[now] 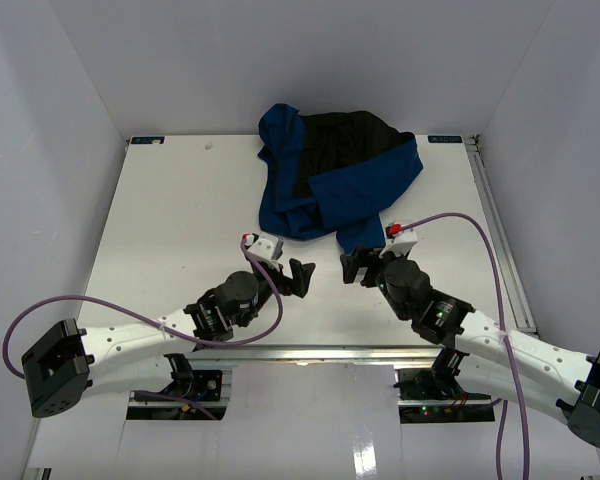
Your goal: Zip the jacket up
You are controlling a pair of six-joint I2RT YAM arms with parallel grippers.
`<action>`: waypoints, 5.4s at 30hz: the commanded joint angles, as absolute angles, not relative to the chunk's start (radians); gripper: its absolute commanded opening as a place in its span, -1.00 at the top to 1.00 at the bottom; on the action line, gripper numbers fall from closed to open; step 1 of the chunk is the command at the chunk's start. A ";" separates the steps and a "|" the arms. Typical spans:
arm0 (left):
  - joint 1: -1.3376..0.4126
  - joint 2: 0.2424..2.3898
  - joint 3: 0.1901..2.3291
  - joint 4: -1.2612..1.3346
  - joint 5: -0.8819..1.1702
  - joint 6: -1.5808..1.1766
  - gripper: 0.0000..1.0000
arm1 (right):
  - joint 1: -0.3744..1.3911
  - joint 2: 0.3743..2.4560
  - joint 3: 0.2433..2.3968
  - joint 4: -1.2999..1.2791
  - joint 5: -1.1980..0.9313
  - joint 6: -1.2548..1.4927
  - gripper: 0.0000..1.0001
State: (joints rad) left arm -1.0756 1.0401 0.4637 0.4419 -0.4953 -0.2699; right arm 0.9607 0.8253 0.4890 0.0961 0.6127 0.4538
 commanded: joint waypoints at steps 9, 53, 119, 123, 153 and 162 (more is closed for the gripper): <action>-1.077 1.001 0.440 0.467 -0.521 -0.260 -0.96 | 0.963 0.857 0.598 0.104 0.691 0.457 -0.80; -1.078 0.965 0.396 0.515 -0.616 -0.275 -0.96 | 0.649 1.853 1.244 0.138 0.690 0.437 0.52; -1.002 1.143 0.477 0.463 -0.350 -0.336 -0.91 | 0.632 1.091 0.391 0.456 0.109 0.370 0.65; -1.002 1.146 0.480 0.461 -0.345 -0.332 -0.91 | 0.632 1.081 0.393 0.448 0.133 0.374 0.82; -1.002 1.142 0.488 0.447 -0.311 -0.326 -0.87 | 0.624 1.021 0.434 0.367 0.169 0.392 0.84; -1.002 1.181 0.498 0.451 -0.285 -0.339 -0.85 | 0.624 0.923 0.376 0.393 0.139 0.471 0.08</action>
